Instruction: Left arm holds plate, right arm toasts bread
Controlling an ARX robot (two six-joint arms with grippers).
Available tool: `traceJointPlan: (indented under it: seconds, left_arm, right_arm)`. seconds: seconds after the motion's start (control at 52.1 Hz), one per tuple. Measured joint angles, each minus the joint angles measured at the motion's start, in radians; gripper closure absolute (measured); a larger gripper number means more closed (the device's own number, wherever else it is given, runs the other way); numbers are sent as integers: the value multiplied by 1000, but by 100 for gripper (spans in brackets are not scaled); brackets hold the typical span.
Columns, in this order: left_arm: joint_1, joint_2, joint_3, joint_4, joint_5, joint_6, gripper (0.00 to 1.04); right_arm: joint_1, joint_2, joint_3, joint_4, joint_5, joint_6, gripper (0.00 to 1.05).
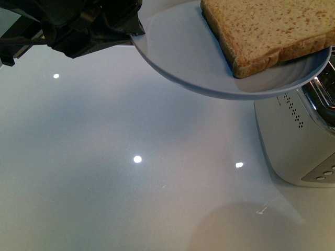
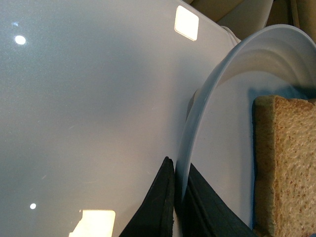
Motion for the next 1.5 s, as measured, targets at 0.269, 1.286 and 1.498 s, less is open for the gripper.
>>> traceJointPlan:
  seconds: [0.269,1.286,1.498]
  left_arm:
    - [0,-2,0,0,2,-1,102]
    - [0,-2,0,0,-1,-1,102]
    - [0,-2,0,0,-1,-1,102]
  right_arm:
    - [-71,113,49,97,-76,40,9]
    - [129,953,326,655,-399,854,9]
    - [136,978,342,680,-399,874,9]
